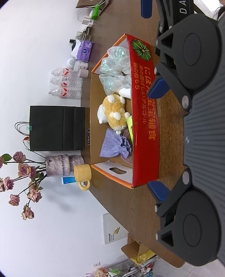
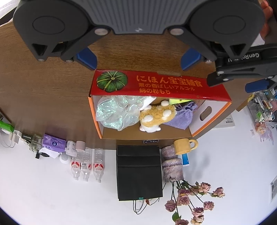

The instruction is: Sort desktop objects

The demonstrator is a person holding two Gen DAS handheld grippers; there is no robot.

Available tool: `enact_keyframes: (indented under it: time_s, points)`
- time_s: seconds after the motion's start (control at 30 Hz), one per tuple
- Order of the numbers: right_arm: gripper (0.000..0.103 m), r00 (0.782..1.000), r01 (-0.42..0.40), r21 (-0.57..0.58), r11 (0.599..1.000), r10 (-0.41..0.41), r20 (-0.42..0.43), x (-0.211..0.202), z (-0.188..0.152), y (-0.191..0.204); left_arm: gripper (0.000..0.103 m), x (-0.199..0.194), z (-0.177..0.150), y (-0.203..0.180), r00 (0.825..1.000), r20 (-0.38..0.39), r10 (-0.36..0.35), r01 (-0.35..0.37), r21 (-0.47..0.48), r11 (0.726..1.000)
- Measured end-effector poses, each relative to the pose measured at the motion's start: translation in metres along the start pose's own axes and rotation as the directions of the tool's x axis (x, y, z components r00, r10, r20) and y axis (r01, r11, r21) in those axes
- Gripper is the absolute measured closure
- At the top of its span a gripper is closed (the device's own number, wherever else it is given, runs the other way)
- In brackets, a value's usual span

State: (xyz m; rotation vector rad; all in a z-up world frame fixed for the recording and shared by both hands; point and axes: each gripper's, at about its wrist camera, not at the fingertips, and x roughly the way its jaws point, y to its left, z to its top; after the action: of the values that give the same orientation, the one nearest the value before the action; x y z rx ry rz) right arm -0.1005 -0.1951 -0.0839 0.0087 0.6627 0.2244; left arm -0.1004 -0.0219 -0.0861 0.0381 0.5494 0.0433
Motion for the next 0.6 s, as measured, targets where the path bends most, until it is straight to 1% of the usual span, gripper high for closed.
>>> enact_keyframes:
  time_s: [0.6]
  points:
    - [0.0,1.0,0.008,-0.012,1.0,-0.008,0.007,-0.0006,0.0012,0.0027,0.0,-0.001,-0.0005,0.0006,1.0,0.006,0.009,-0.009,0.002,1.0]
